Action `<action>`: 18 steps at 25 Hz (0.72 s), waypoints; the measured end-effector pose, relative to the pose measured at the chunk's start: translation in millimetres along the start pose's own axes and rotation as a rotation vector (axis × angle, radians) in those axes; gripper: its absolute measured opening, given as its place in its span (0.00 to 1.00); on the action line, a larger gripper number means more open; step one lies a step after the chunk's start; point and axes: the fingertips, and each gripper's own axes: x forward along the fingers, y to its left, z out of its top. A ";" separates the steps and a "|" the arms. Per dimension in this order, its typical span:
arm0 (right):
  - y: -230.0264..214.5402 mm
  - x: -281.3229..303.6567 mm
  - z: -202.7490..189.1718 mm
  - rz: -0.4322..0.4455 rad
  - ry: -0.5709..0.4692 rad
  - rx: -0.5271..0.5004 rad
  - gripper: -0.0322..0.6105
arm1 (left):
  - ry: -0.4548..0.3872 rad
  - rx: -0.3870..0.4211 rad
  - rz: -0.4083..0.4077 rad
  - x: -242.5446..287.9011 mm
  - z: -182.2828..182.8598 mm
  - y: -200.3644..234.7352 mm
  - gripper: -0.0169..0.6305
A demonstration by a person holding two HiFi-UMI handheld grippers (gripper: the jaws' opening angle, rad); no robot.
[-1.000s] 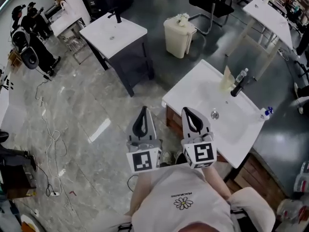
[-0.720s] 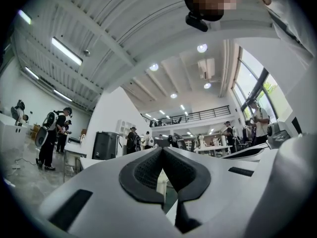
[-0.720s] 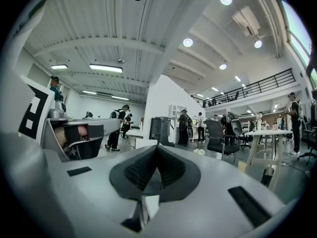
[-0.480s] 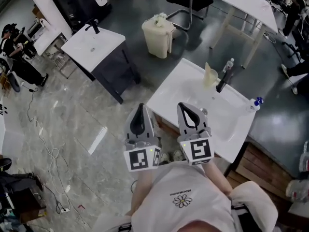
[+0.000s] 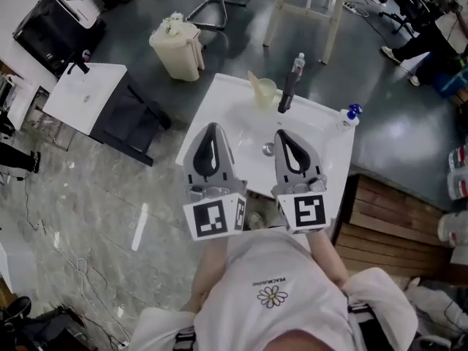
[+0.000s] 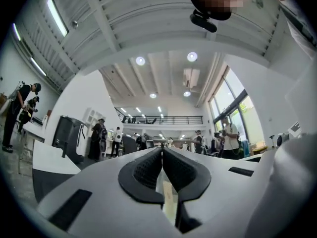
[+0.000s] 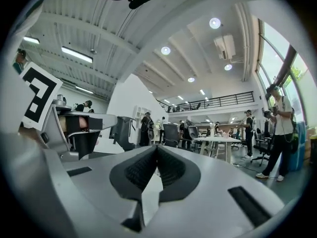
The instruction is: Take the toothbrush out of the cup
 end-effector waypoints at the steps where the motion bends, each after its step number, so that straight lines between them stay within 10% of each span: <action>1: -7.6 -1.8 -0.6 -0.018 -0.002 -0.001 0.07 | 0.001 -0.006 -0.019 4.1 -0.9 -7.3 0.05; 18: -58.0 -12.1 -26.3 -0.128 0.036 0.072 0.07 | 0.151 -0.055 -0.107 91.2 -62.2 -50.1 0.15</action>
